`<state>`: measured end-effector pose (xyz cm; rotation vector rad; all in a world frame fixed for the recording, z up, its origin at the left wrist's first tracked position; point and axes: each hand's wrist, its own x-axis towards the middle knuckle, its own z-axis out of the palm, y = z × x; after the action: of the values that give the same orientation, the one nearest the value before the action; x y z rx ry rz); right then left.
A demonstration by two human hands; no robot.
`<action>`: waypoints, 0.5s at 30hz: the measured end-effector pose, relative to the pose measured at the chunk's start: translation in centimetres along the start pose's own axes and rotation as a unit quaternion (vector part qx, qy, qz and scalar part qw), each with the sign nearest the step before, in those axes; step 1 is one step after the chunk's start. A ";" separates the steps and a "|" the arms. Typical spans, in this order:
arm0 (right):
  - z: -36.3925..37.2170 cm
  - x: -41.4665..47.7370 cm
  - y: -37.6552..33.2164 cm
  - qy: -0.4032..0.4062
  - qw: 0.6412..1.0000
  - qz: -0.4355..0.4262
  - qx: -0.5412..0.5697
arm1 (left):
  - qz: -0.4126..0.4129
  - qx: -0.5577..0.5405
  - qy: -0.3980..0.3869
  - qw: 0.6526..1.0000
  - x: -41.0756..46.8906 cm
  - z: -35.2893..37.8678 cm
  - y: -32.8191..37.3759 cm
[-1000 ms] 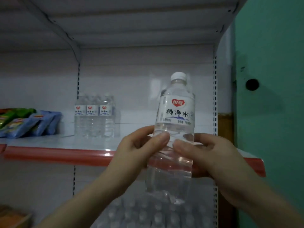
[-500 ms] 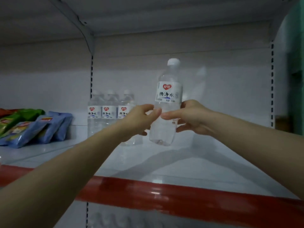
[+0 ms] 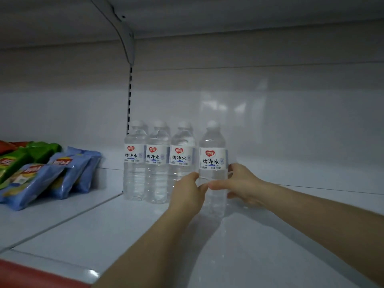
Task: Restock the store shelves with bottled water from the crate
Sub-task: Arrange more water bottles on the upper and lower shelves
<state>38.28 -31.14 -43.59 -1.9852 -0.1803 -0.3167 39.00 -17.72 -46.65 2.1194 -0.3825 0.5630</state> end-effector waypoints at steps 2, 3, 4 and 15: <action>0.7 0.7 0.0 -0.001 1.000 -0.003 0.004 | -0.011 0.018 0.006 1.000 0.1 0.1 -0.3; 1.0 1.0 0.0 -0.003 1.000 -0.007 0.008 | -0.021 0.019 0.006 1.000 0.1 0.0 -0.4; 1.3 1.2 0.0 -0.005 1.000 -0.011 0.014 | -0.031 0.019 0.004 0.999 0.1 0.0 -0.5; 2.1 3.0 -0.2 -0.001 0.998 0.026 -0.054 | -0.054 0.028 -0.061 0.996 0.4 0.1 -0.7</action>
<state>41.41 -29.24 -43.35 -2.0938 -0.1135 -0.2961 39.73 -17.45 -47.02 2.2202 -0.3225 0.3866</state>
